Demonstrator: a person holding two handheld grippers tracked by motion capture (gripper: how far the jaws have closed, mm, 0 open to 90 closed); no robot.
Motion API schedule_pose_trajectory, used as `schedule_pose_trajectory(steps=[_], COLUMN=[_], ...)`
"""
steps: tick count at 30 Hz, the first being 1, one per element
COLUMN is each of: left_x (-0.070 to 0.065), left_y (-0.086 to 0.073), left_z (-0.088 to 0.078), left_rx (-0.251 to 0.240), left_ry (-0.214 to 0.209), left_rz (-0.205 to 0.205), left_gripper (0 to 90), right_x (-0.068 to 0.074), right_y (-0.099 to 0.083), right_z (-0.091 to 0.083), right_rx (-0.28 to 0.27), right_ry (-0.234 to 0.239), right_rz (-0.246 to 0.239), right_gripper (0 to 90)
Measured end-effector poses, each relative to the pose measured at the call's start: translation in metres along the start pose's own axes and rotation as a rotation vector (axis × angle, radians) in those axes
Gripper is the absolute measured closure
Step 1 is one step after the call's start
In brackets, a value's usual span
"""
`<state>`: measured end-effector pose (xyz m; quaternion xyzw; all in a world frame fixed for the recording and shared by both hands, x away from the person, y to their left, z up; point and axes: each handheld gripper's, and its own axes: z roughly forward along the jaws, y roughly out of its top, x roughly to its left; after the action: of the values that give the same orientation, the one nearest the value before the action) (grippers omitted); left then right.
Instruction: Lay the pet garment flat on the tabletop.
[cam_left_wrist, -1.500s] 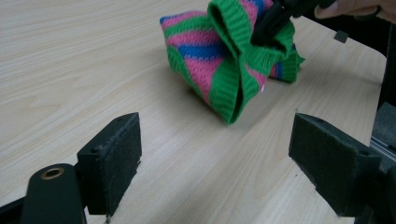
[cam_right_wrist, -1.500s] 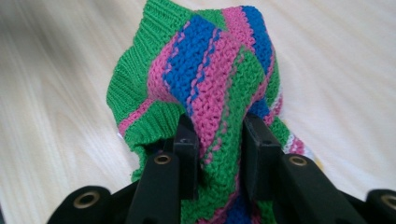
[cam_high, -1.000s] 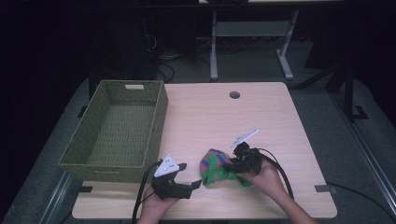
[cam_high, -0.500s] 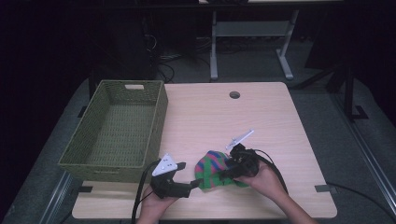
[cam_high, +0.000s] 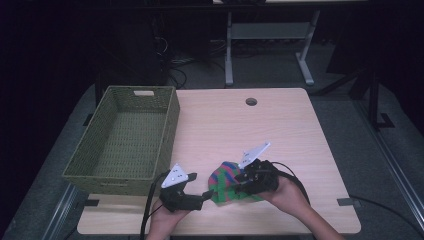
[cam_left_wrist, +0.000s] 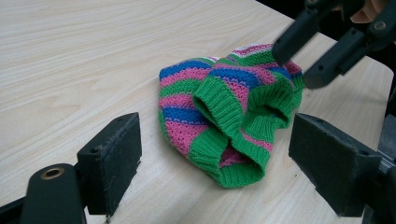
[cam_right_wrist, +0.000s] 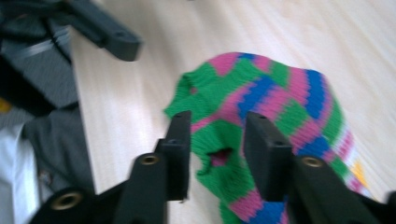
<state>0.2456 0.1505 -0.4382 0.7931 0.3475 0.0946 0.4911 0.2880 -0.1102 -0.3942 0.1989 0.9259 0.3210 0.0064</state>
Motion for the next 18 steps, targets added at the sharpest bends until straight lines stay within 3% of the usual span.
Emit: schedule_pose_trajectory(steps=[2, 3, 6, 9, 15, 18], left_x=[0.000, 0.001, 0.001, 0.001, 0.004, 0.004], left_y=[0.000, 0.000, 0.000, 0.000, 0.000, 0.000], left_z=[0.000, 0.000, 0.000, -0.001, -0.004, -0.003], left_rx=[0.002, 0.005, 0.008, 0.004, -0.007, -0.005], left_ry=[-0.002, -0.001, 0.001, 0.001, -0.003, -0.005], left_rz=[0.000, 0.006, 0.009, -0.005, -0.015, -0.017], left_gripper=[16.7, 16.7, 16.7, 16.7, 16.7, 16.7], right_x=[0.001, 0.000, -0.003, -0.010, -0.006, -0.005], right_y=[0.005, 0.009, 0.011, 0.012, 0.006, 0.004], right_z=[0.007, 0.019, 0.028, 0.046, 0.065, 0.066], right_rx=[0.023, 0.053, 0.077, 0.108, 0.185, 0.178], right_ry=[0.007, 0.009, 0.035, 0.030, 0.015, 0.006], right_rz=[-0.042, -0.064, -0.069, -0.052, -0.076, -0.070], right_gripper=[70.9, 68.5, 62.9, 60.9, 54.3, 55.1])
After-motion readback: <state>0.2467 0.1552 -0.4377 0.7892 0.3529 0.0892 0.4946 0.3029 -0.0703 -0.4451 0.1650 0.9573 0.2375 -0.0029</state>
